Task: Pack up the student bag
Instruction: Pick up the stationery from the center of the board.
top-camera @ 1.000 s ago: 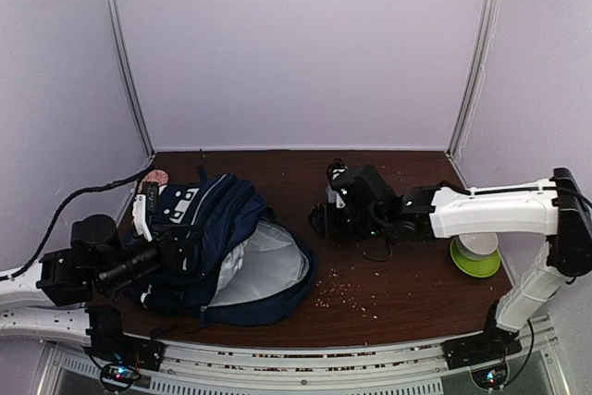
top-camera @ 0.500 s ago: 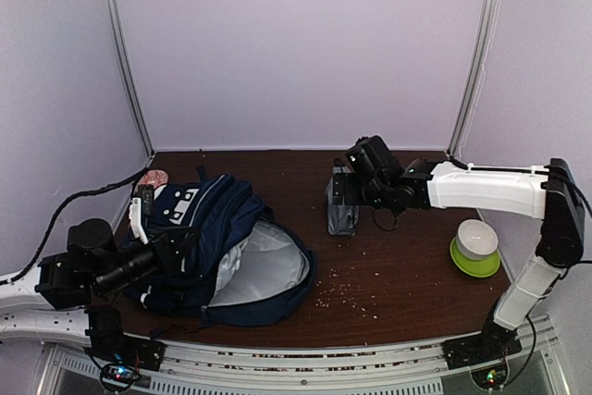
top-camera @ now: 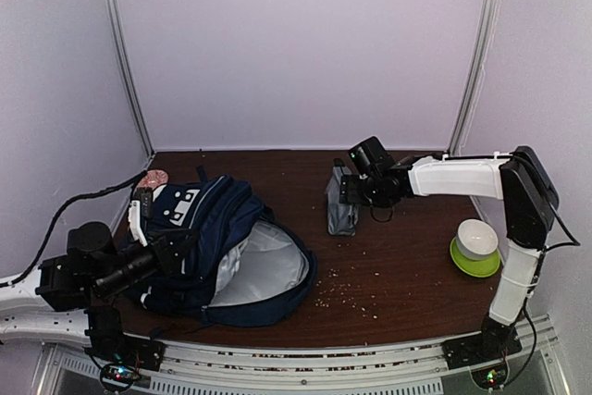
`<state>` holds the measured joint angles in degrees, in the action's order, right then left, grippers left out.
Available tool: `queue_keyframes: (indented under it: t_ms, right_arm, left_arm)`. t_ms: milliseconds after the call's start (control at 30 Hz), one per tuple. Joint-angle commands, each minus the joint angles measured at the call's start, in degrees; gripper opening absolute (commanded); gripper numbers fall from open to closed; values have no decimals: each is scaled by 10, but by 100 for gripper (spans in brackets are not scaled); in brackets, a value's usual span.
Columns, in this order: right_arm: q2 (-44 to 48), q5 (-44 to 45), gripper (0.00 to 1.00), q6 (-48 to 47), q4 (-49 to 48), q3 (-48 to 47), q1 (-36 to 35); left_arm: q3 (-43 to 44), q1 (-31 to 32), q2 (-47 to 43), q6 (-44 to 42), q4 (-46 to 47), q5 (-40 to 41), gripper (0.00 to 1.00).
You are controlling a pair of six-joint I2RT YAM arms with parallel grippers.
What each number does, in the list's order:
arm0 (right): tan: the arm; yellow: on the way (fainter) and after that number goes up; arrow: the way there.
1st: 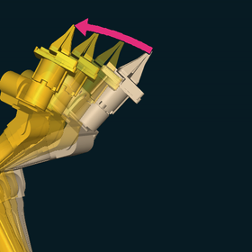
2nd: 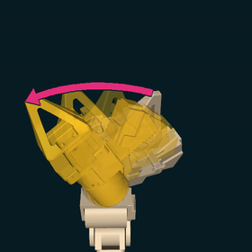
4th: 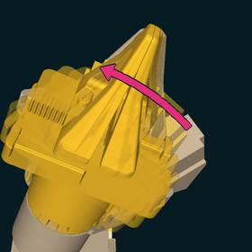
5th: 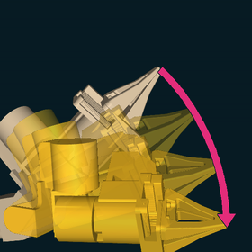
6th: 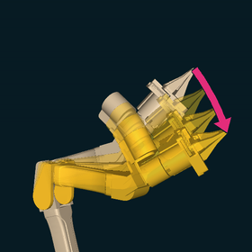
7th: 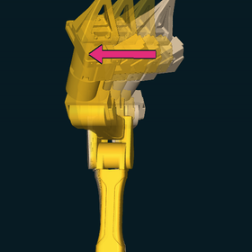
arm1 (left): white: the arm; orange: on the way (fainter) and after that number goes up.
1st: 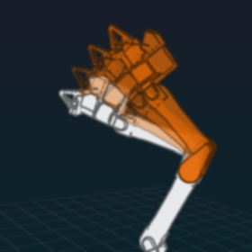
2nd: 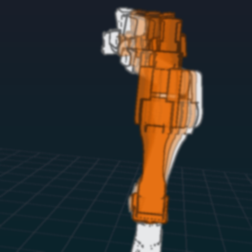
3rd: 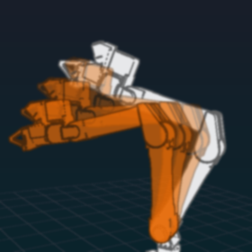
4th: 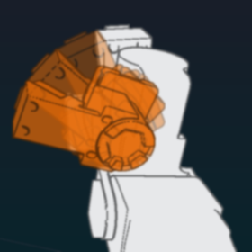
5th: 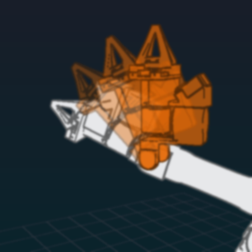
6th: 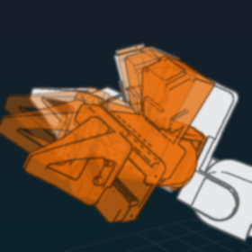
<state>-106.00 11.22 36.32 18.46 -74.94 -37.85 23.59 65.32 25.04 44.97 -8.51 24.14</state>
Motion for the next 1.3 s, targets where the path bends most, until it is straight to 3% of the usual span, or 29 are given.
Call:
queue_keyframes:
  t_ms: [0,233,533,733,967,1133,1267]
  right_arm:
    - [-27,-41,76,4,-14,-37,8]
    - [-48,-70,48,8,-10,-46,15]
    - [-19,-94,0,14,-35,-29,15]
    - [67,-124,0,13,-44,-7,13]
    - [273,-184,0,9,-60,76,-21]
    - [405,-282,0,38,-70,149,-66]
    - [461,-290,0,102,-104,211,-135]
  left_arm:
    - [-2,1,-25,2,58,22,0]
    - [-5,1,-27,2,58,27,0]
    - [-5,1,-21,0,60,28,0]
    - [-7,1,-10,5,71,25,0]
    - [-5,1,11,-2,94,26,0]
    - [-8,1,29,-1,120,30,0]
    - [-13,1,57,0,164,31,0]
